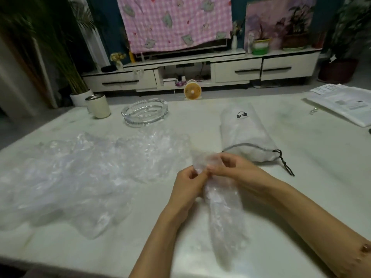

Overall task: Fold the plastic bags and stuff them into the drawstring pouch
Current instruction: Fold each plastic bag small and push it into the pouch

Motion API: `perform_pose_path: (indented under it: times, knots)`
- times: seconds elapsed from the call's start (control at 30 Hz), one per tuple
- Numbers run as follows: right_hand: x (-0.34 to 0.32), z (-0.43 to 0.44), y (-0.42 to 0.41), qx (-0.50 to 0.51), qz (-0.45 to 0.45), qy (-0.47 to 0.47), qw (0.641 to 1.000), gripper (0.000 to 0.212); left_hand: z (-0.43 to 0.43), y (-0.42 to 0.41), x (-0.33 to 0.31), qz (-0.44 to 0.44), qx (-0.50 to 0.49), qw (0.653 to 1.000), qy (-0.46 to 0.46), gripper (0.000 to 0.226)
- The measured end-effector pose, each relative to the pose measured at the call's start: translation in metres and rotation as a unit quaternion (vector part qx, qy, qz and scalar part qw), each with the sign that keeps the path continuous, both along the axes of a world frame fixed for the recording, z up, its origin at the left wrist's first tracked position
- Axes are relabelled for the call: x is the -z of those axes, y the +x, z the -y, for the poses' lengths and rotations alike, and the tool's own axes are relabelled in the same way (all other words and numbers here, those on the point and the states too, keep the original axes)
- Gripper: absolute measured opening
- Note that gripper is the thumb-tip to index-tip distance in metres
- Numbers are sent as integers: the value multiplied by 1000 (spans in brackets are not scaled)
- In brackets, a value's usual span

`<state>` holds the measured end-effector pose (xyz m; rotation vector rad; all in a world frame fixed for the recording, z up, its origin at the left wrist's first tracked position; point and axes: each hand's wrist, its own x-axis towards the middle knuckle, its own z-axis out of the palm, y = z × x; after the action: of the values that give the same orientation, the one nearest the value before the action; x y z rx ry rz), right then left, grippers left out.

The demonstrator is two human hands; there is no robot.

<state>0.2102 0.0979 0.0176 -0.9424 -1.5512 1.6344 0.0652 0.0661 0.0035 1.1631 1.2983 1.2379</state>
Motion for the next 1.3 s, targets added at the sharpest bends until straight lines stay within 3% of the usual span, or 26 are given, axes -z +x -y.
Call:
perform_pose_path:
  times: [0.1, 0.33, 0.47, 0.7, 0.8, 0.87, 1.03, 1.23, 1.3]
  knots:
    - [4, 4, -6, 22, -48, -24, 998, 15, 3, 0, 3, -15, 25, 1000, 7, 18]
    - [6, 4, 2, 8, -22, -18, 1000, 29, 3, -3, -2, 40, 37, 998, -3, 18]
    - [7, 6, -2, 56, -7, -19, 998, 11, 5, -6, 1, 54, 35, 998, 4, 20]
    - [7, 10, 0, 91, -18, 1, 996, 33, 4, -6, -1, 136, 43, 989, -23, 19]
    - [8, 11, -2, 96, 2, 40, 995, 43, 4, -5, -2, 212, 29, 976, -39, 14]
    - [10, 12, -6, 100, 22, 78, 992, 48, 6, -7, 0, 255, 51, 964, -63, 26]
    - [11, 14, -8, 122, 19, 126, 984, 55, 11, -11, 1, 204, 129, 966, -89, 50]
    - [1, 14, 4, 70, -12, 109, 992, 49, 13, -18, 0, 154, 132, 974, -101, 23]
    - [-1, 19, 12, 75, 75, 228, 968, 57, 11, -19, 1, 177, 88, 975, -105, 12]
